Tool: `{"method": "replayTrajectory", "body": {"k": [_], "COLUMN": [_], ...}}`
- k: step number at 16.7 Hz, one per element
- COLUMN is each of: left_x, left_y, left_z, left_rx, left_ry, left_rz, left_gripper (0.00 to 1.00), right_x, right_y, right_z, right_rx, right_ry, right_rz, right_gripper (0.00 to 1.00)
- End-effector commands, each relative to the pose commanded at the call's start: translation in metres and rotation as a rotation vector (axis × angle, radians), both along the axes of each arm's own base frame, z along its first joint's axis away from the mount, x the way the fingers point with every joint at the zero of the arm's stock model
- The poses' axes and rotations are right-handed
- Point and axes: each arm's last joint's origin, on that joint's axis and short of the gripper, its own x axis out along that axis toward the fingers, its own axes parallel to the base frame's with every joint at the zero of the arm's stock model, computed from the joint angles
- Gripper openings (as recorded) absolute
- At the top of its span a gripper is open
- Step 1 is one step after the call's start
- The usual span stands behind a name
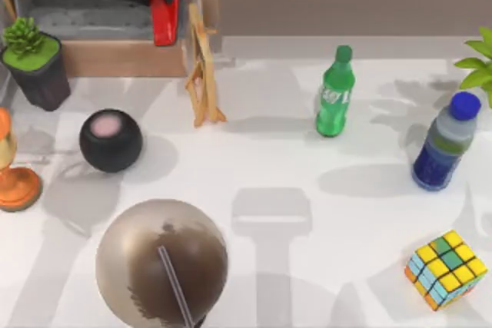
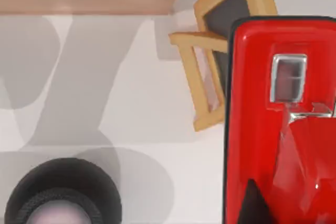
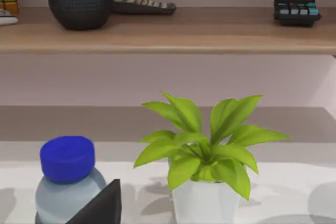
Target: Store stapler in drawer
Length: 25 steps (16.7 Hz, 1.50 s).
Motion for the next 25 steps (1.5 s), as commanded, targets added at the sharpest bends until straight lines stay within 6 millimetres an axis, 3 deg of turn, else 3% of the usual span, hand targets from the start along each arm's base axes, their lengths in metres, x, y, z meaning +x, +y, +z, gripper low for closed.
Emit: {"method": "replayTrajectory", "body": {"k": [3, 6, 9, 12, 15, 19, 25], "left_x": [0.020, 0.033, 0.043, 0.054, 0.062, 0.066, 0.067], "left_y": [0.080, 0.159, 0.228, 0.281, 0.314, 0.330, 0.328], "left_z": [0.021, 0.024, 0.005, -0.036, -0.085, -0.136, -0.144], "left_rx": [0.052, 0.121, 0.178, 0.200, 0.188, 0.153, 0.149], "left_ry": [-0.066, -0.080, -0.034, 0.062, 0.172, 0.293, 0.315], "left_rz": [0.052, 0.104, 0.131, 0.117, 0.073, 0.014, -0.002], "left_gripper": [0.00, 0.00, 0.00, 0.00, 0.00, 0.00, 0.00], "right_x": [0.000, 0.000, 0.000, 0.000, 0.000, 0.000, 0.000], "right_y": [0.000, 0.000, 0.000, 0.000, 0.000, 0.000, 0.000], "right_z": [0.000, 0.000, 0.000, 0.000, 0.000, 0.000, 0.000], "right_rx": [0.000, 0.000, 0.000, 0.000, 0.000, 0.000, 0.000], "right_ry": [0.000, 0.000, 0.000, 0.000, 0.000, 0.000, 0.000], "right_rz": [0.000, 0.000, 0.000, 0.000, 0.000, 0.000, 0.000], "right_gripper": [1.00, 1.00, 1.00, 1.00, 1.00, 1.00, 1.00]}}
